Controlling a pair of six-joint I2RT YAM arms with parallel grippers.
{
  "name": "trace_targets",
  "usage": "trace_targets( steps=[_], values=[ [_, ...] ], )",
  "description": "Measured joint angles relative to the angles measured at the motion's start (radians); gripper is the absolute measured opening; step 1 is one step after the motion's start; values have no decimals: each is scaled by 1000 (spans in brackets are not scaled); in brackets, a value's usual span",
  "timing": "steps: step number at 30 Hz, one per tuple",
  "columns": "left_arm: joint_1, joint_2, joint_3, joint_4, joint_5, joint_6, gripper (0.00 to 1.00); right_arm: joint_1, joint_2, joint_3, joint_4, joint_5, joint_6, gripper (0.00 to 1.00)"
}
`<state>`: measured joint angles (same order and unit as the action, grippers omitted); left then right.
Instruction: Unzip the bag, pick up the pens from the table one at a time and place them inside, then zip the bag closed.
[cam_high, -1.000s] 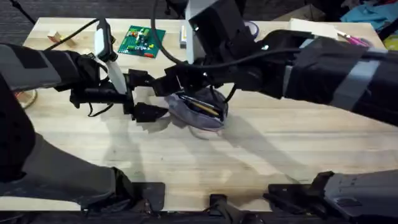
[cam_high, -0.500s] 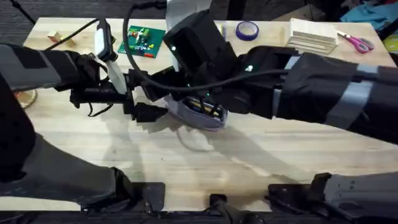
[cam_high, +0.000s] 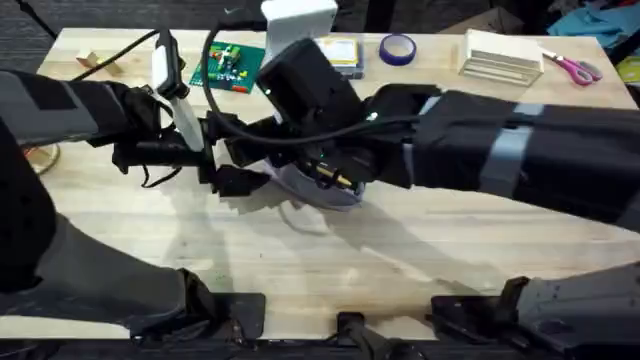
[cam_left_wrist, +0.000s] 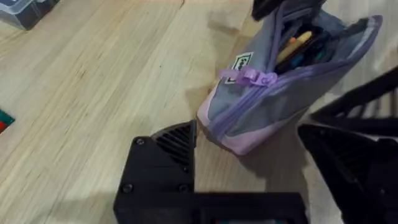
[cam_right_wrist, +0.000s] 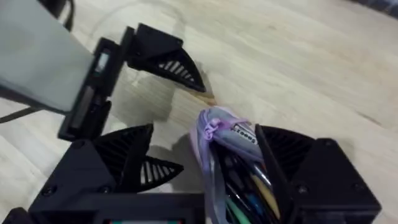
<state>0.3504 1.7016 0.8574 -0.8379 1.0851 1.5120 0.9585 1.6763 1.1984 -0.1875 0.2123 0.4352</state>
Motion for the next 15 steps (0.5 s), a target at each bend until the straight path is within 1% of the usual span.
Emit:
trace_targets(
  steps=[7, 9, 14, 15],
  values=[
    [0, 0, 0, 0, 0, 0, 993, -16, 39, 0, 10, -4, 73, 997],
    [0, 0, 0, 0, 0, 0, 993, -34, 46, 0, 17, -8, 97, 997],
    [0, 0, 0, 0, 0, 0, 993, -93, 73, 1, 66, -62, 127, 997],
    [0, 0, 0, 0, 0, 0, 993, -109, 100, 2, 79, -81, 136, 997]
  ],
)
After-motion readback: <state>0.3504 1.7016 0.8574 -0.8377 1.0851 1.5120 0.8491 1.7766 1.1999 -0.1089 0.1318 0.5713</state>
